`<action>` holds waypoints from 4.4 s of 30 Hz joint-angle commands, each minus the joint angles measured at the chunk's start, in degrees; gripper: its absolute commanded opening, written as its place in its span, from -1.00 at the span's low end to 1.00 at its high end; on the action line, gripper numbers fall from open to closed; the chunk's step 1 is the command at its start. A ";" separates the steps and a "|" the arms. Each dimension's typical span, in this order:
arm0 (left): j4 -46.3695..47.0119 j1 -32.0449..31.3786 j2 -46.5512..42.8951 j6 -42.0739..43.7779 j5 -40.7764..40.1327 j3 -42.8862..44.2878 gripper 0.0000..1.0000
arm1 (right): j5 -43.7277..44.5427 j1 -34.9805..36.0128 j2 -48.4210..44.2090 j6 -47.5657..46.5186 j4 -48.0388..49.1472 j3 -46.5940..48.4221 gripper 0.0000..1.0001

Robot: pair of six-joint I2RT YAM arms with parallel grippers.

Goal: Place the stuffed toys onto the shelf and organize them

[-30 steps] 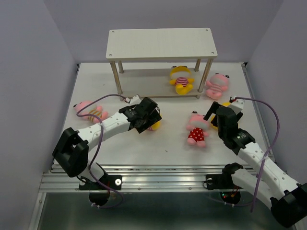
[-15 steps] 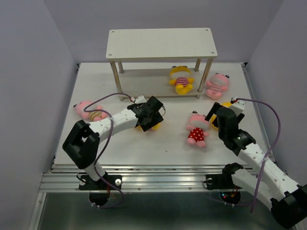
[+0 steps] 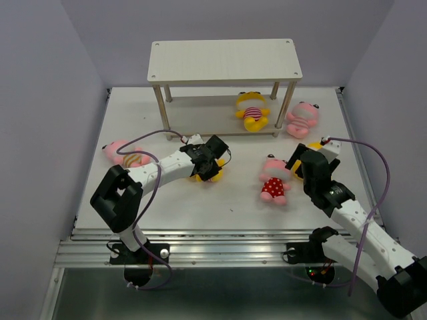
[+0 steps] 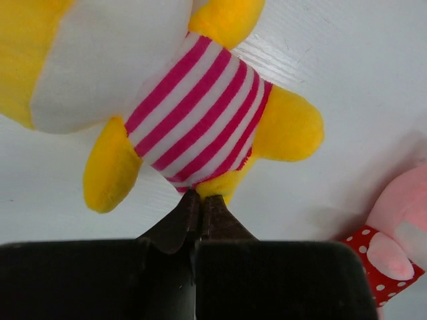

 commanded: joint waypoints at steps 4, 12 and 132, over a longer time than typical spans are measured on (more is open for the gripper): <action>-1.54 -1.29 -0.81 6.74 -4.63 3.71 -1.00 | 2.21 0.12 -0.82 0.05 0.90 0.06 1.00; 11.35 -2.87 -12.82 27.14 -7.19 -2.41 -1.00 | 2.65 0.12 -1.26 -0.39 0.90 -0.12 1.00; 67.47 13.56 8.94 80.60 7.66 -1.03 -0.52 | 1.86 0.12 -0.03 -4.96 6.70 -0.56 1.00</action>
